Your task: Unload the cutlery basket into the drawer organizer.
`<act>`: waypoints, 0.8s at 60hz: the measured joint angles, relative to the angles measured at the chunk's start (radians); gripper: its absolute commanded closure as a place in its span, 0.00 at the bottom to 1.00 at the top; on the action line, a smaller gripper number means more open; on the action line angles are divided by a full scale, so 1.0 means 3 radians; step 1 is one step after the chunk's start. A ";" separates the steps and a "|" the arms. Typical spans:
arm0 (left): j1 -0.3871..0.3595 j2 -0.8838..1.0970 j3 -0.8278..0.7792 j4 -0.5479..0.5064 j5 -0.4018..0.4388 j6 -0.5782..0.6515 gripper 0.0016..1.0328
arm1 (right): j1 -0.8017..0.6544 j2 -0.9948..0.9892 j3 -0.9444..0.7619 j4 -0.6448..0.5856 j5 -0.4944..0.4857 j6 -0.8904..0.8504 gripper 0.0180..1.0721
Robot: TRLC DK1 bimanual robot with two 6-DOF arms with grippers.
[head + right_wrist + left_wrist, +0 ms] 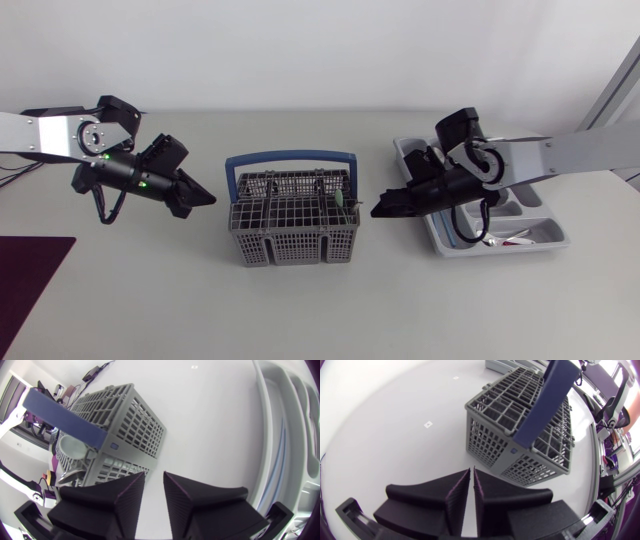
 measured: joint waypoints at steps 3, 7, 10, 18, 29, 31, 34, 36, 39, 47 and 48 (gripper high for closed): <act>-0.0001 -0.0114 -0.0085 0.0000 -0.0001 0.0020 0.78 | 0.0000 -0.0136 -0.0067 0.0001 0.0028 -0.0041 0.40; -0.0001 -0.0271 -0.0202 -0.0001 -0.0001 0.0033 0.78 | 0.0000 -0.0323 -0.0156 0.0000 0.0069 -0.0121 0.34; -0.0001 -0.0385 -0.0286 -0.0001 -0.0001 0.0046 0.78 | -0.0018 -0.0474 -0.0225 0.0000 0.0088 -0.0202 0.29; -0.0001 -0.0679 -0.0470 -0.0001 -0.0001 0.0093 0.78 | -0.0099 -0.0947 -0.0420 -0.0003 0.0089 -0.0525 0.21; -0.0078 -0.0935 -0.0613 -0.0001 -0.0018 0.0106 0.78 | -0.0174 -0.1378 -0.0488 -0.0079 0.0187 -0.0905 0.20; -0.0117 -0.0978 -0.0637 -0.0004 -0.0039 0.0106 0.78 | -0.0175 -0.1438 -0.0502 -0.0094 0.0188 -0.0952 0.20; -0.0174 -0.1034 -0.0656 -0.0005 -0.0081 0.0104 0.78 | -0.0175 -0.1518 -0.0529 -0.0118 0.0188 -0.0996 0.19; -0.0221 -0.1078 -0.0665 -0.0009 -0.0108 0.0102 0.78 | -0.0174 -0.1567 -0.0554 -0.0120 0.0191 -0.1015 0.17; -0.0309 -0.1148 -0.0668 -0.0013 -0.0179 0.0078 0.78 | -0.0174 -0.1644 -0.0604 -0.0130 0.0200 -0.1054 0.17; -0.0632 -0.1329 -0.0668 -0.0011 -0.0376 -0.0072 0.78 | -0.0175 -0.1764 -0.0697 -0.0142 0.0261 -0.1085 0.16; -0.0680 -0.1343 -0.0668 -0.0011 -0.0417 -0.0083 0.78 | -0.0178 -0.1774 -0.0710 -0.0142 0.0261 -0.1095 0.16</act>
